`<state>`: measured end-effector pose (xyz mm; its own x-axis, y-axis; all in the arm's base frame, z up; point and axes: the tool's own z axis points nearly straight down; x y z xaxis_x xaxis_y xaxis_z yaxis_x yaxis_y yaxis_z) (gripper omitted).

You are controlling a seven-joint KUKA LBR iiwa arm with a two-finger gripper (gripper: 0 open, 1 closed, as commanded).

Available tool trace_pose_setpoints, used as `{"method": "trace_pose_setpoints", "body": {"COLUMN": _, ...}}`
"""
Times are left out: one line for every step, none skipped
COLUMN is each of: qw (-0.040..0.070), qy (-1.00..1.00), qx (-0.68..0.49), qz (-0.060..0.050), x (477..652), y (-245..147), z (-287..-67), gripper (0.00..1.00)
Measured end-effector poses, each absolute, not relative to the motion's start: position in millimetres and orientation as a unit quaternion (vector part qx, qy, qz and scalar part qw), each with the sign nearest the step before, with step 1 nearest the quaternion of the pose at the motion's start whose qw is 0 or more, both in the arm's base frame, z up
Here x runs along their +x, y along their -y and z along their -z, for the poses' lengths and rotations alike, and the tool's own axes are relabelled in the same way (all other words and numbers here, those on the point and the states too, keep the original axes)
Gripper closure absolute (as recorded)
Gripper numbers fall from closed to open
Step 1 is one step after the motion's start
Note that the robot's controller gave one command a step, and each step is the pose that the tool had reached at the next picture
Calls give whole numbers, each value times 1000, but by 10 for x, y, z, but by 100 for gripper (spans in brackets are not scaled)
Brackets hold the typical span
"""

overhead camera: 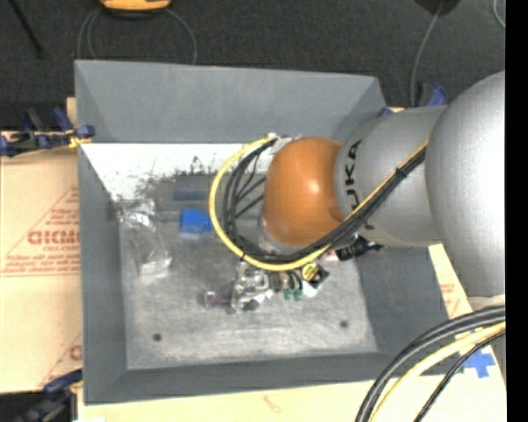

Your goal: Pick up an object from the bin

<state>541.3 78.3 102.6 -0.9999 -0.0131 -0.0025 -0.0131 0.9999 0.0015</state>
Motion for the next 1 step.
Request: {"method": "trace_pose_setpoints", "body": {"qw": 5, "qy": -996, "qx": -94, "qz": 0, "x": 5417, "y": -860, "z": -2272, "gripper": 100}}
